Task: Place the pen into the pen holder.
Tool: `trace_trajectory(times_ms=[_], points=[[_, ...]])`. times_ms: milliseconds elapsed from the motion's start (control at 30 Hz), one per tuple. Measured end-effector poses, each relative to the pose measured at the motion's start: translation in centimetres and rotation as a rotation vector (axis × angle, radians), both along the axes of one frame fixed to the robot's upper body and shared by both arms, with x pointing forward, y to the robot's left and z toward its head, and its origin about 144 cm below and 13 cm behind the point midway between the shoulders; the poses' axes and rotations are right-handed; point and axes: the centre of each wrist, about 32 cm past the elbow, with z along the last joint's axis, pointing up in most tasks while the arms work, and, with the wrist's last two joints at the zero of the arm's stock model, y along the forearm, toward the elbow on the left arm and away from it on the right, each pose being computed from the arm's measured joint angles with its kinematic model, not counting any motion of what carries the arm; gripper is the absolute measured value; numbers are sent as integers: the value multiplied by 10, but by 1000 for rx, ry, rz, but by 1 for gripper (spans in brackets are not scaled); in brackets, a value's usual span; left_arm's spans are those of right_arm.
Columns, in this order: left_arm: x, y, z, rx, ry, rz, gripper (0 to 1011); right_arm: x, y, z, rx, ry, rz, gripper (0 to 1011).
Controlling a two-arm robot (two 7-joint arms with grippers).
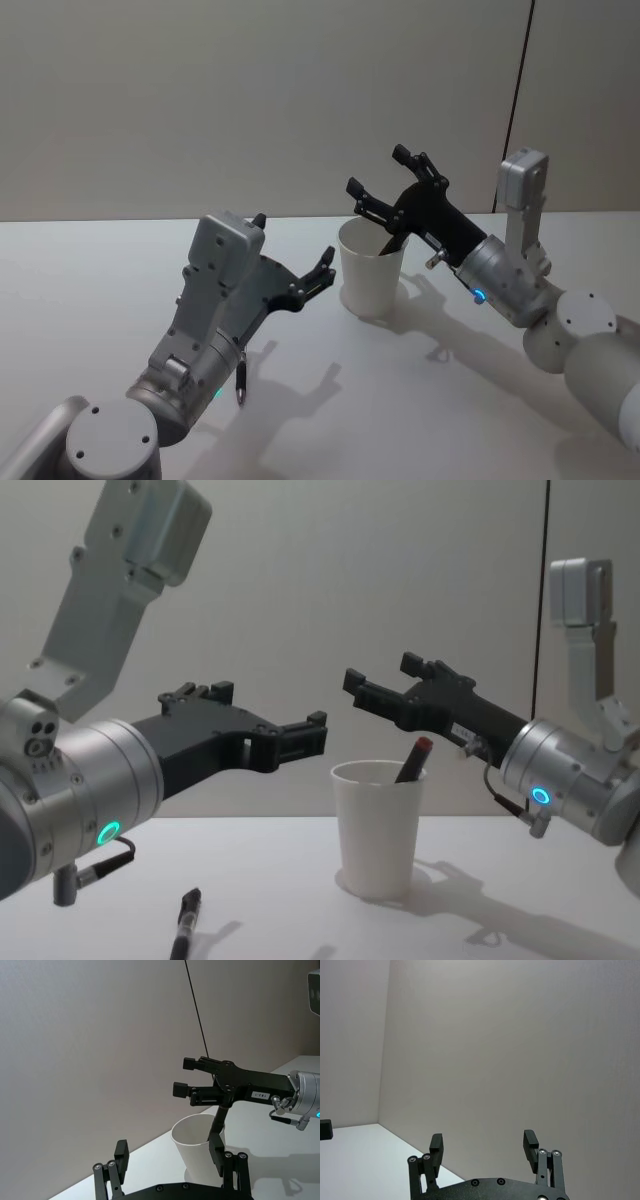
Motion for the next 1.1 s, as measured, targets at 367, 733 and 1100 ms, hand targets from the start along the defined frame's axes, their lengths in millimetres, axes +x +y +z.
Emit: trace_trajectory(times_ms=[367, 733, 1100], points=[[0, 0, 0, 0, 0, 0, 1001, 1, -4, 2, -8, -7, -13, 1002], [0, 0, 0, 0, 0, 0, 1001, 0, -11, 8, -11, -10, -35, 1002], [0, 0, 0, 0, 0, 0, 1001, -19, -19, 19, -18, 0, -51, 1002]])
